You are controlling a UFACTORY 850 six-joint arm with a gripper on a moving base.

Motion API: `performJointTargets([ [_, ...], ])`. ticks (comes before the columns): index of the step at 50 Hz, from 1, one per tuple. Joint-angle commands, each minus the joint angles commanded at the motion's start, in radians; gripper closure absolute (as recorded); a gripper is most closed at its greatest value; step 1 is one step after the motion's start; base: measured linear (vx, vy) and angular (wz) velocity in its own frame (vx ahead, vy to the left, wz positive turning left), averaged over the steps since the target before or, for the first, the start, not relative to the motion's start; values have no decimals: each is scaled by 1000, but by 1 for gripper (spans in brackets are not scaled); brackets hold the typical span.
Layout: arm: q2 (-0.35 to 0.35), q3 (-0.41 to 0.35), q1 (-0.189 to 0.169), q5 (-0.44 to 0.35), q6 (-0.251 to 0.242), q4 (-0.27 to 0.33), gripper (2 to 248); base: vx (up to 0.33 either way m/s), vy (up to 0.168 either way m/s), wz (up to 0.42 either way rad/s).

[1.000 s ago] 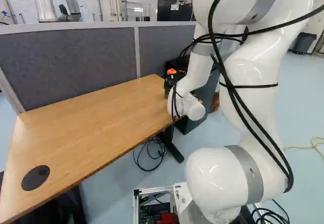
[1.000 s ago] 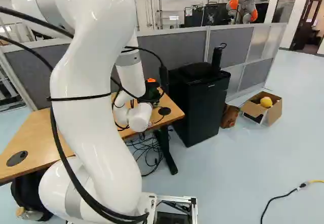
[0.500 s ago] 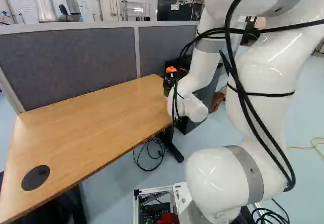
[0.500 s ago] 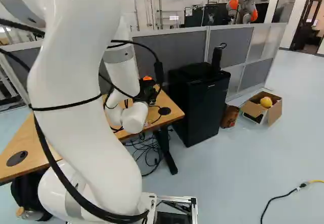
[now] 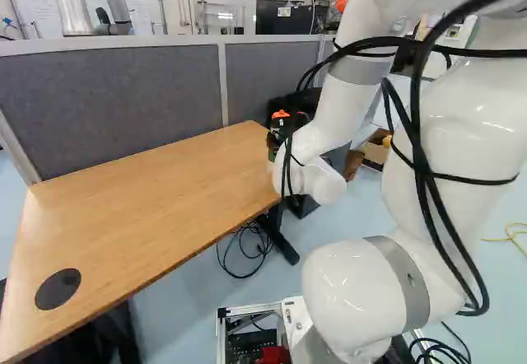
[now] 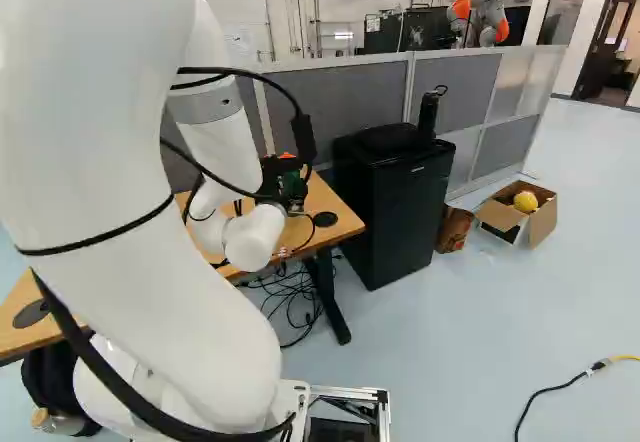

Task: Pick up the green bottle from the table

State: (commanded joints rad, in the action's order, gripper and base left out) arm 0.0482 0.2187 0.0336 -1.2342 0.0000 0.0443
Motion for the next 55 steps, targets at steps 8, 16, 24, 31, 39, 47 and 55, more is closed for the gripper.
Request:
performJointTargets([
  [8,-56,-34,6,11,0,-11,138,0,0,0],
  [16,-113,-69,10,12,0,-13,138,0,0,0],
  [24,-171,-102,14,12,0,-13,138,0,0,0],
  [31,-178,-105,14,13,0,-13,138,0,0,0],
  [39,-181,-105,13,21,0,-14,138,0,0,0],
  [47,-188,-106,11,36,0,-15,138,0,0,0],
  [55,-198,-108,8,59,0,-17,138,0,0,0],
])
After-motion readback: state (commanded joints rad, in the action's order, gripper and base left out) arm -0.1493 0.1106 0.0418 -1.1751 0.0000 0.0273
